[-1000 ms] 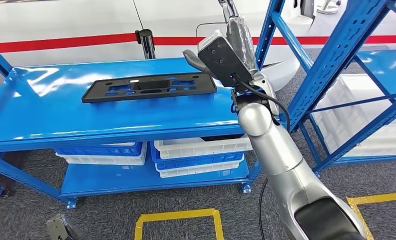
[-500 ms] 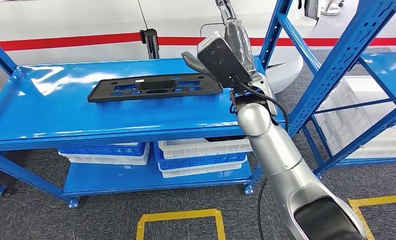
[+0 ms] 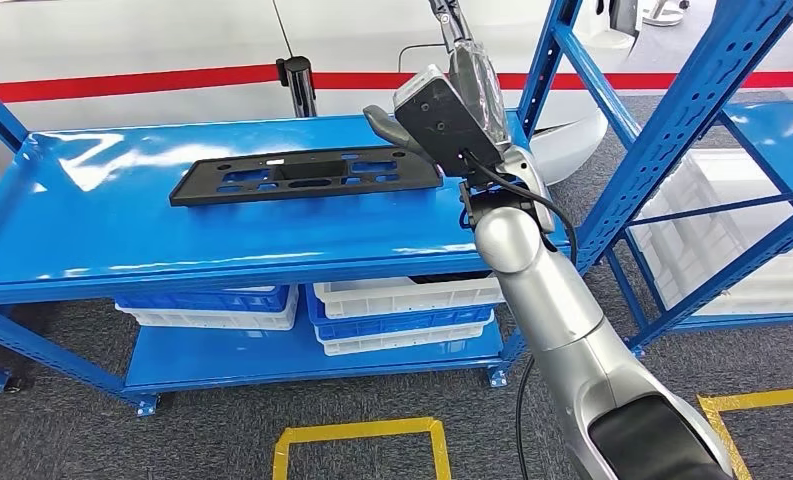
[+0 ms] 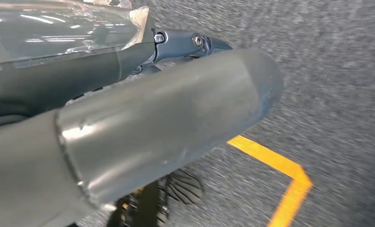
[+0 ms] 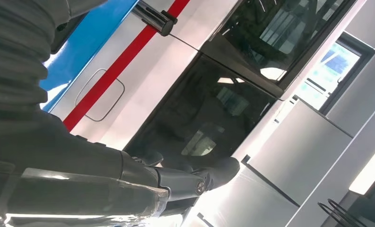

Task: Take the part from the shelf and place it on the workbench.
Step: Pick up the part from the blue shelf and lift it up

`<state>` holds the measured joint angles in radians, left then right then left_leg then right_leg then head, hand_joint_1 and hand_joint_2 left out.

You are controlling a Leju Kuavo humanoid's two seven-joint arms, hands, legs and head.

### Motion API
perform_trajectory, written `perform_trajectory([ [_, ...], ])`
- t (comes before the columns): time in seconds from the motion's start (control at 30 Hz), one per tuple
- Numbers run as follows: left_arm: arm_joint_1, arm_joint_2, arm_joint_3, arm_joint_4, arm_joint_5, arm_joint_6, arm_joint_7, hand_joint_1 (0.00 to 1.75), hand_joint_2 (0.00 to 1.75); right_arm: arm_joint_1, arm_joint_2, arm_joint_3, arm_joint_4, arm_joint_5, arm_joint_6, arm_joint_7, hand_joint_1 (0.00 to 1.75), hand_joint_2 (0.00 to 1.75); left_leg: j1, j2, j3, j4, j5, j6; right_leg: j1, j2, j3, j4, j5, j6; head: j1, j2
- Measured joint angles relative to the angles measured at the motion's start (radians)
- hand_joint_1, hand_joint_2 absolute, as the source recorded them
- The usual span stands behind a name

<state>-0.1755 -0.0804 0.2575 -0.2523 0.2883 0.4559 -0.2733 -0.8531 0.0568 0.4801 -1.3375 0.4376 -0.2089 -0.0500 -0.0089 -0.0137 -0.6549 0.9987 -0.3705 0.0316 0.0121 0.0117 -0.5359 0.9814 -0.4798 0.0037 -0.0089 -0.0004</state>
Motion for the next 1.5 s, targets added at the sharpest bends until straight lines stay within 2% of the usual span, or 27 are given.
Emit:
perform_trajectory([
  [0.07,0.010,0.001,-0.003,0.003,-0.004,0.001,0.001,0.00,0.00,0.001,0.000,0.000,0.000,0.000,0.002,0.000,0.00,1.75,0.001,0.000,0.000,0.000,-0.001,-0.001,0.000,0.000,0.000,0.000,0.000,0.000,0.000,0.000],
  [0.23,0.024,0.002,0.018,0.006,0.070,-0.045,-0.074,0.00,0.00,0.007,0.000,0.001,-0.001,0.000,0.005,0.000,0.00,1.75,0.005,0.001,0.000,0.000,-0.002,-0.003,-0.002,0.000,-0.001,0.000,-0.002,-0.001,0.000,0.000],
  [0.67,0.024,0.003,0.051,0.006,0.087,-0.057,-0.081,0.00,0.00,0.007,0.000,0.001,-0.002,0.000,0.005,0.000,0.00,1.75,0.006,0.001,-0.001,0.000,-0.002,-0.003,-0.002,0.000,-0.001,0.000,-0.002,-0.002,0.000,0.000],
  [0.8,0.024,0.003,0.052,0.006,0.093,-0.058,-0.083,0.00,0.00,0.007,0.000,0.001,-0.002,-0.001,0.007,0.000,0.00,1.75,0.003,0.001,-0.002,0.002,-0.006,-0.002,-0.008,0.000,0.000,-0.001,-0.003,0.000,0.000,0.000],
  [0.93,0.024,0.003,0.063,0.006,0.099,-0.058,-0.094,0.00,0.00,0.006,0.000,0.003,-0.002,-0.005,0.013,0.003,0.00,1.75,0.000,0.000,-0.002,0.002,-0.010,0.003,-0.013,0.000,0.000,-0.002,-0.005,0.005,0.000,0.000],
  [1.0,0.024,0.003,0.070,0.006,0.102,-0.058,-0.099,0.00,0.00,0.006,0.002,0.004,-0.003,-0.007,0.014,0.004,0.00,1.75,-0.002,0.000,0.000,0.001,-0.015,0.009,-0.015,0.000,0.002,-0.005,-0.008,0.010,0.000,0.000],
  [1.07,0.026,0.003,0.075,0.006,0.106,-0.059,-0.101,0.00,0.00,0.005,0.004,0.006,-0.006,-0.008,0.015,0.007,0.00,1.75,0.005,0.001,0.012,-0.010,-0.018,0.017,-0.012,-0.002,0.000,0.006,-0.016,0.016,0.000,0.000],
  [1.1,0.026,0.003,0.076,0.006,0.109,-0.061,-0.102,0.00,0.00,0.002,0.006,0.007,-0.008,-0.008,0.016,0.008,0.00,1.75,0.009,0.003,0.021,-0.017,-0.018,0.021,-0.011,-0.003,-0.014,0.035,-0.028,0.016,0.000,0.000],
  [1.13,0.027,0.002,0.077,0.006,0.110,-0.062,-0.102,0.00,0.00,0.000,0.007,0.007,-0.010,-0.010,0.017,0.009,0.00,1.75,0.013,0.004,0.029,-0.021,-0.020,0.024,-0.012,-0.004,-0.042,0.088,-0.048,0.014,0.001,0.000],
  [1.2,0.028,0.002,0.080,0.006,0.114,-0.064,-0.103,0.00,0.00,0.001,0.006,0.009,-0.010,-0.014,0.023,0.010,0.00,1.75,0.014,0.005,0.039,-0.021,-0.028,0.027,-0.017,-0.004,-0.129,0.239,-0.096,0.011,0.002,0.000],
  [1.23,0.030,0.002,0.083,0.006,0.115,-0.064,-0.104,0.00,0.00,0.004,0.006,0.010,-0.009,-0.017,0.027,0.010,0.00,1.75,0.014,0.005,0.044,-0.021,-0.033,0.026,-0.020,-0.004,-0.168,0.297,-0.108,0.014,0.002,0.000],
  [1.27,0.033,0.002,0.086,0.006,0.117,-0.064,-0.104,0.00,0.00,0.007,0.005,0.010,-0.007,-0.019,0.030,0.011,0.00,1.75,0.015,0.004,0.050,-0.020,-0.039,0.023,-0.023,-0.004,-0.189,0.318,-0.102,0.021,0.002,0.000],
  [1.3,0.036,0.002,0.089,0.006,0.118,-0.064,-0.105,0.00,0.00,0.009,0.004,0.011,-0.006,-0.022,0.032,0.011,0.00,1.75,0.016,0.003,0.058,-0.020,-0.046,0.019,-0.027,-0.005,-0.188,0.295,-0.079,0.031,0.002,0.000],
  [1.37,0.039,0.001,0.095,0.006,0.119,-0.065,-0.107,0.00,0.00,0.008,0.004,0.014,-0.003,-0.025,0.034,0.010,0.00,1.75,0.019,0.001,0.076,-0.018,-0.062,0.007,-0.035,-0.009,-0.138,0.156,-0.003,0.054,0.003,0.000],
  [1.4,0.039,0.001,0.097,0.006,0.119,-0.066,-0.108,0.00,0.00,0.006,0.005,0.015,-0.002,-0.026,0.034,0.010,0.00,1.75,0.018,0.000,0.084,-0.015,-0.071,0.000,-0.037,-0.011,-0.109,0.087,0.029,0.057,0.004,0.000],
  [1.43,0.039,0.001,0.099,0.006,0.119,-0.066,-0.110,0.00,0.00,0.005,0.006,0.017,-0.001,-0.027,0.034,0.009,0.00,1.75,0.017,-0.001,0.089,-0.013,-0.081,-0.008,-0.038,-0.014,-0.087,0.039,0.049,0.054,0.004,0.000],
  [1.5,0.040,0.001,0.101,0.006,0.119,-0.066,-0.113,0.00,0.00,0.002,0.008,0.019,0.002,-0.027,0.035,0.009,0.00,1.75,0.018,0.000,0.096,-0.011,-0.098,-0.023,-0.034,-0.015,-0.072,0.015,0.052,0.033,0.002,0.000],
])
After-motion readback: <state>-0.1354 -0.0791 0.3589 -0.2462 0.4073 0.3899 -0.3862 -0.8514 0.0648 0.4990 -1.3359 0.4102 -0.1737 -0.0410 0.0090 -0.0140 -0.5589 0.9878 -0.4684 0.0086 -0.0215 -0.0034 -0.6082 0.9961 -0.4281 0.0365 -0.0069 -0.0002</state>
